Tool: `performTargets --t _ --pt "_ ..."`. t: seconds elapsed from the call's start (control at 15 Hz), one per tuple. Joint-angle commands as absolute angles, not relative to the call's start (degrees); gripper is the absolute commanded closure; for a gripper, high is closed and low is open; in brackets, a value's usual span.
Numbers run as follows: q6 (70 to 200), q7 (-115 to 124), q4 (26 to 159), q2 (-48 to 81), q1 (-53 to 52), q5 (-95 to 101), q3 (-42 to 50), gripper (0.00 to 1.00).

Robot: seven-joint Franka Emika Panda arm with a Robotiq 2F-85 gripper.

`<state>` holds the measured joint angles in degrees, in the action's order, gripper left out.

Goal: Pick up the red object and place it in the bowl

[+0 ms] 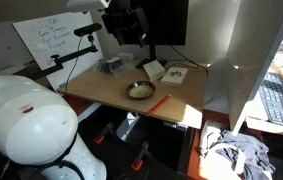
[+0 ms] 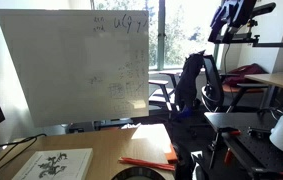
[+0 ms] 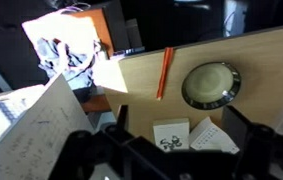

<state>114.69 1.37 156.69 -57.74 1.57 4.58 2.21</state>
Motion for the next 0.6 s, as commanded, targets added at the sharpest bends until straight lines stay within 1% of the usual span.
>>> performTargets --t 0.0,0.33,0.53 --pt "114.63 1.10 156.60 -57.69 1.95 4.23 1.90 0.00" --pt "116.84 0.71 154.62 -49.68 1.85 3.62 3.31 0.00" --pt "122.85 -0.34 153.78 -41.23 1.18 2.53 4.93 0.00"
